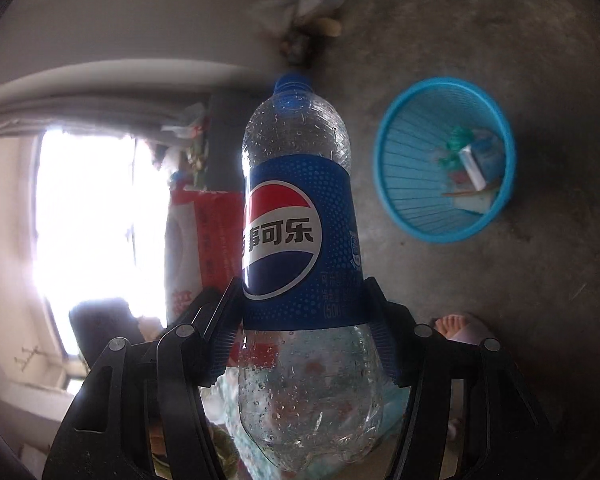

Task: Collect trash
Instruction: 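Carry the bottle and snack bag over the blue wastebasket, then open both tools to drop the bottle and snack bag into the wastebasket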

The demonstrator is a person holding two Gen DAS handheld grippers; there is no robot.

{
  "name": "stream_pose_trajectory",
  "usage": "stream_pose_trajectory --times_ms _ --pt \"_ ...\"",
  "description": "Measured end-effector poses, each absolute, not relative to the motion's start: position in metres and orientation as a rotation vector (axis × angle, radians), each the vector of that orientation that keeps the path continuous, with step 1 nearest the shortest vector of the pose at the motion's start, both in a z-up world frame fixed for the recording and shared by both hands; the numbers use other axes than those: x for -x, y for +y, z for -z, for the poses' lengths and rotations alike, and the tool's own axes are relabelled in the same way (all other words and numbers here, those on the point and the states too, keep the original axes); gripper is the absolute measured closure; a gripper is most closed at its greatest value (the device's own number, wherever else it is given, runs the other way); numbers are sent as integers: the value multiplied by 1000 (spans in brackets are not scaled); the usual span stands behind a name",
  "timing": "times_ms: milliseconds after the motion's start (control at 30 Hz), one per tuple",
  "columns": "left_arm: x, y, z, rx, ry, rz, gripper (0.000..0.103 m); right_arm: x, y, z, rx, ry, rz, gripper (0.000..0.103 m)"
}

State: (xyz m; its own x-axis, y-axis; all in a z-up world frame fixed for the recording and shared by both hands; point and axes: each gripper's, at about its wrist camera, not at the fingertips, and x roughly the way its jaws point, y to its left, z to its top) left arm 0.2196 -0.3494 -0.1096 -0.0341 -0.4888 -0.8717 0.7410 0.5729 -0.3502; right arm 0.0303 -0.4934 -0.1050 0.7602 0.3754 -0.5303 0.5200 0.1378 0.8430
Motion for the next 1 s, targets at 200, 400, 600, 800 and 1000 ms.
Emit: stream_pose_trajectory --times_ms 200,400,600,800,1000 --pt "-251 -400 145 -253 1328 980 64 -61 -512 146 -1543 796 181 44" --pt "-286 -447 193 -255 1425 900 21 -87 -551 243 -1657 784 325 22" --pt "-291 -437 210 -95 1513 835 21 -52 -534 279 -1770 767 445 24" --pt "-275 -427 169 -83 1417 893 21 -21 -520 262 -1700 767 479 24" --pt "-255 -390 118 -55 1310 951 21 -18 -516 240 -1611 744 480 24"
